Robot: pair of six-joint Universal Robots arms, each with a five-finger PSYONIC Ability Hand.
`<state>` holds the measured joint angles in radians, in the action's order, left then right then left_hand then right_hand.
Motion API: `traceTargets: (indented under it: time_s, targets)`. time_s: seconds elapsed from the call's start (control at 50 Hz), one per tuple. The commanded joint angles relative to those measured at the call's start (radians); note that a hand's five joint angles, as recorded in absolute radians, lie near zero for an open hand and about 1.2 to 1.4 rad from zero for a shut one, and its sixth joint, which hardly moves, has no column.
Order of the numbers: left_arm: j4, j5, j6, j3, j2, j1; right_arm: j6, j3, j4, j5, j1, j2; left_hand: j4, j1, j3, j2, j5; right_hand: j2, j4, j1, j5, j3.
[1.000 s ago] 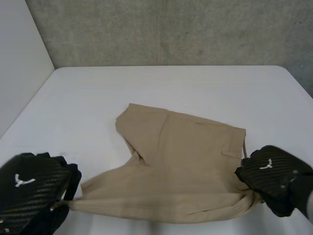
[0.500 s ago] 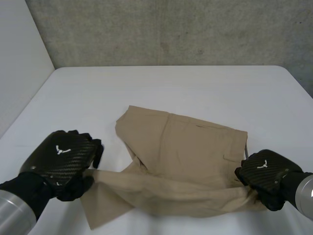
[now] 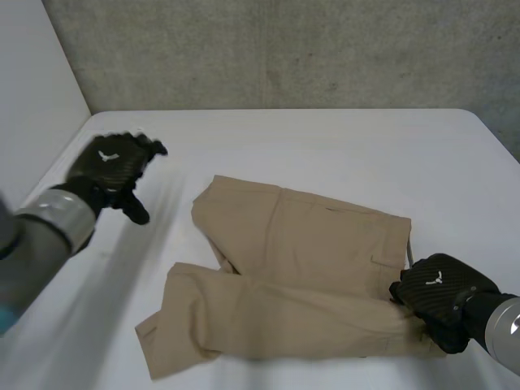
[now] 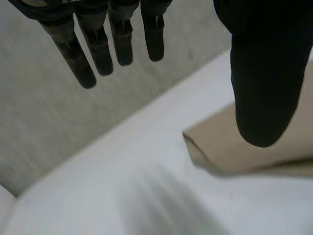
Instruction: Fold the shorts.
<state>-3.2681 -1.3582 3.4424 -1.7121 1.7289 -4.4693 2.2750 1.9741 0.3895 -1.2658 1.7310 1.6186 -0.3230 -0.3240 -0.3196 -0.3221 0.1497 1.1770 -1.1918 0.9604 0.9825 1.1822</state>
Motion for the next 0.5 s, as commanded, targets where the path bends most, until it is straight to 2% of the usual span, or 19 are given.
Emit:
traceTargets:
  time_s: [0.02, 0.12, 0.2, 0.3, 0.5]
  targets:
    - [0.059, -0.027, -0.005, 0.282, 0.4, -0.002, 0.0, 0.0, -0.023, 0.0, -0.002, 0.01, -0.19, -0.189, -0.193, -0.191, 0.189, 0.219, -0.204, 0.436, 0.239, 0.214]
    - [0.103, -0.013, -0.014, 0.417, 0.543, -0.002, 0.003, 0.006, -0.026, 0.002, 0.004, 0.01, -0.248, -0.247, -0.252, -0.249, 0.247, 0.219, -0.204, 0.436, 0.239, 0.214]
    - [0.107, -0.009, -0.041, 0.474, 0.598, -0.002, 0.003, 0.017, -0.046, 0.002, 0.012, 0.007, -0.29, -0.289, -0.293, -0.291, 0.288, 0.219, -0.204, 0.436, 0.239, 0.214]
    - [0.11, -0.007, -0.065, 0.506, 0.629, 0.007, 0.004, 0.022, -0.073, -0.003, 0.013, 0.004, -0.381, -0.38, -0.384, -0.382, 0.379, 0.219, -0.204, 0.436, 0.239, 0.214]
    - [0.11, 0.007, -0.069, 0.512, 0.643, 0.065, 0.005, 0.019, -0.081, -0.001, 0.012, 0.004, -0.363, -0.362, -0.367, -0.364, 0.362, 0.219, -0.204, 0.436, 0.239, 0.214]
